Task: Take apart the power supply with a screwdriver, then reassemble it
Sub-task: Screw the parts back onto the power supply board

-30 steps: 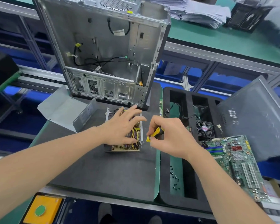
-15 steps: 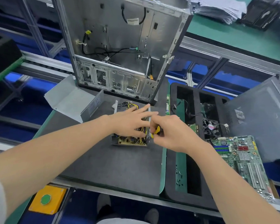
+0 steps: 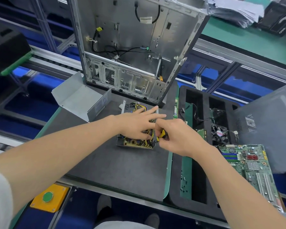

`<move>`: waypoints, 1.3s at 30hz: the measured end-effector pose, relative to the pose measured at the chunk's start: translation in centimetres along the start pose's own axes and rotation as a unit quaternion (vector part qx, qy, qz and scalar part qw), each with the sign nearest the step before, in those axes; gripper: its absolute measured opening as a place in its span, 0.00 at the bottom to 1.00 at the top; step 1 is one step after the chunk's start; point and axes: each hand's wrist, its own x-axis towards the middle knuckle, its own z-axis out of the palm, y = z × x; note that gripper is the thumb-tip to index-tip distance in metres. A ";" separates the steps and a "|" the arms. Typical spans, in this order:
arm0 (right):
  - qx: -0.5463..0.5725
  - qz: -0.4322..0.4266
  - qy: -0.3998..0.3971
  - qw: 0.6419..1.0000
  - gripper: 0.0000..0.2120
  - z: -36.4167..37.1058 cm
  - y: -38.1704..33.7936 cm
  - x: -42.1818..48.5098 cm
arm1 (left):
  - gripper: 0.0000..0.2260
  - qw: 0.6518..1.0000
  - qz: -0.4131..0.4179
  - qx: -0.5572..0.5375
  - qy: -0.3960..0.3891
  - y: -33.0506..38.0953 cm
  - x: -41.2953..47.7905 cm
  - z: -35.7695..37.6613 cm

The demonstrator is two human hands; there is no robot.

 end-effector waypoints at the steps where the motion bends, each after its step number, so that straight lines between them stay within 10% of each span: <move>1: 0.001 0.000 0.001 1.000 0.08 0.0 0.0 0.0 | 0.10 1.000 0.001 0.000 0.002 0.0 0.0 0.0; 25: -0.021 0.007 -0.037 0.999 0.07 0.2 -0.6 0.6 | 0.03 0.998 0.004 0.047 0.037 -0.3 0.2 0.7; 39: 0.076 0.027 0.065 0.995 0.10 -1.0 0.4 -1.5 | 0.29 0.994 0.000 0.019 0.111 1.0 -1.0 -0.2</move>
